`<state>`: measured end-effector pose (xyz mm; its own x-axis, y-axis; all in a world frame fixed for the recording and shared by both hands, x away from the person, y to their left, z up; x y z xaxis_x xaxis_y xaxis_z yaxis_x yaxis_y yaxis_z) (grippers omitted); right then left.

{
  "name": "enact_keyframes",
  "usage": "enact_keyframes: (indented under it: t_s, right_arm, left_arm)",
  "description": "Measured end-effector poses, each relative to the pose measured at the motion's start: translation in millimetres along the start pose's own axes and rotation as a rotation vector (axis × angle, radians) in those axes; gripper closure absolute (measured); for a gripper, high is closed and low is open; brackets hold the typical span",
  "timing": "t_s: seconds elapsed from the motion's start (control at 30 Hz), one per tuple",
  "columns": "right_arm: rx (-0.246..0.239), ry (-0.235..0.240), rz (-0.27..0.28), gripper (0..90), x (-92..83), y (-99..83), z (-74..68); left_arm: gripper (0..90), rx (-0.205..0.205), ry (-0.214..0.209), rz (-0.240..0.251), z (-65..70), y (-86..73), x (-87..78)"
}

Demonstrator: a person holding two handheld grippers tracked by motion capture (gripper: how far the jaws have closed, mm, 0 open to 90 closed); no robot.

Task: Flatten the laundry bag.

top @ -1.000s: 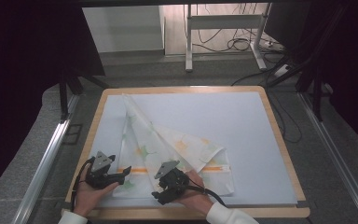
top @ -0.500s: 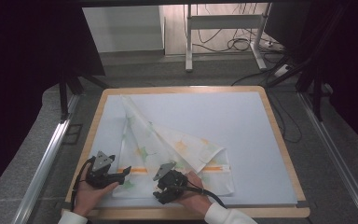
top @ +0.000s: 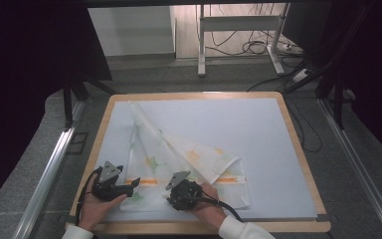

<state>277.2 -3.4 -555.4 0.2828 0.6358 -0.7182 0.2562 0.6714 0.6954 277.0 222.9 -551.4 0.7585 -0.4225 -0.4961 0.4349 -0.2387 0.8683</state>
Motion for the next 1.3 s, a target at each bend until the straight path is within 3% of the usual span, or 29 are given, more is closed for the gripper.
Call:
enact_keyframes:
  t_s: [0.07,0.23,0.6,1.3]
  right_arm:
    - [0.005,0.000,0.005,77.5,-0.3,-0.3,1.8]
    - [0.020,0.003,0.021,83.9,-2.5,-1.0,6.3]
    - [0.055,-0.014,0.107,85.2,-22.7,4.7,18.4]
    - [0.100,-0.035,0.199,85.9,-60.2,11.4,45.1]
  left_arm:
    - [21.3,-0.004,-0.002,0.001,0.0,0.3,0.0]
    - [21.2,-0.008,-0.009,0.004,0.3,0.8,-0.1]
    - [21.2,-0.001,-0.019,0.011,1.6,1.0,-0.7]
    - [21.9,-0.007,0.002,0.012,1.3,1.1,-0.6]
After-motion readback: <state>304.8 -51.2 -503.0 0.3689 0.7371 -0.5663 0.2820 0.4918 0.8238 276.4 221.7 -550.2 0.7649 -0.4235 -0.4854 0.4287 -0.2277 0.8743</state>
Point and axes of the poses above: each handheld gripper's, and its own axes: x roughly forward along the jaws, y roughly out of its top, z roughly to its right, the point moved 4 cm from there along x, roughly forward along the jaws, and after that the axes turned 8 degrees about z, right-handed, at the moved point
